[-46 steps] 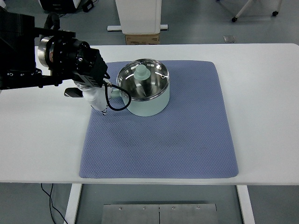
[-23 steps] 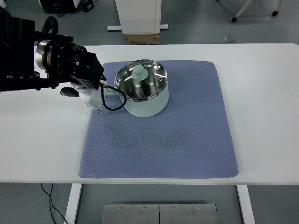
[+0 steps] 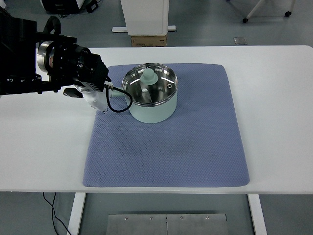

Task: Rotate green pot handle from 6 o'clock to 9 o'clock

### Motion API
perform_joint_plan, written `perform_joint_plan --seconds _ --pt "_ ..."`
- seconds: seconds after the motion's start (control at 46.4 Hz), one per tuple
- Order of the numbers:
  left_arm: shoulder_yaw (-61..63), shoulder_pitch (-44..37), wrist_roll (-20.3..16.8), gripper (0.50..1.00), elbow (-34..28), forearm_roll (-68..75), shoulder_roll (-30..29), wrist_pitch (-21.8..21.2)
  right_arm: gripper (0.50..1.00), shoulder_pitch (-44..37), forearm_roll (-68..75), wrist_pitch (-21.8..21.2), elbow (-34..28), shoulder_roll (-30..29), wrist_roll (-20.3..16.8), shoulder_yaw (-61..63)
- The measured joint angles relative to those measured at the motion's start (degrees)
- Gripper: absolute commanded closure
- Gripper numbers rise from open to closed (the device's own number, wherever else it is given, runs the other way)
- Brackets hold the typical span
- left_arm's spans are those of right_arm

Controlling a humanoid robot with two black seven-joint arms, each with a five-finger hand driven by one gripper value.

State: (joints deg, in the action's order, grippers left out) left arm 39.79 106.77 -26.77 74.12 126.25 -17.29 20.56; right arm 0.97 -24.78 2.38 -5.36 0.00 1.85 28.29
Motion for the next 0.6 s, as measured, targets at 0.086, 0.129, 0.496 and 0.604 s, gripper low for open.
perform_joint_plan --seconds 0.086,0.129,0.496,0.604 --pt "-0.38 0.22 -0.64 0.5 0.48 -0.18 -0.27 -1.22 0.5 0.0 0.0 0.0 0.0 0.0 0.0 0.0" --pt "-0.54 0.32 -1.23 0.5 0.55 -0.21 -0.39 -1.5 0.5 0.0 0.0 0.0 0.0 0.0 0.0 0.0" --pt "-2.68 0.9 -7.81 0.5 0.66 -0.04 -1.01 -1.83 0.5 0.0 0.0 0.0 0.0 0.0 0.0 0.0" --pt "-3.7 0.75 -8.22 0.5 0.67 -0.44 -1.17 -2.3 0.5 0.0 0.0 0.0 0.0 0.0 0.0 0.02"
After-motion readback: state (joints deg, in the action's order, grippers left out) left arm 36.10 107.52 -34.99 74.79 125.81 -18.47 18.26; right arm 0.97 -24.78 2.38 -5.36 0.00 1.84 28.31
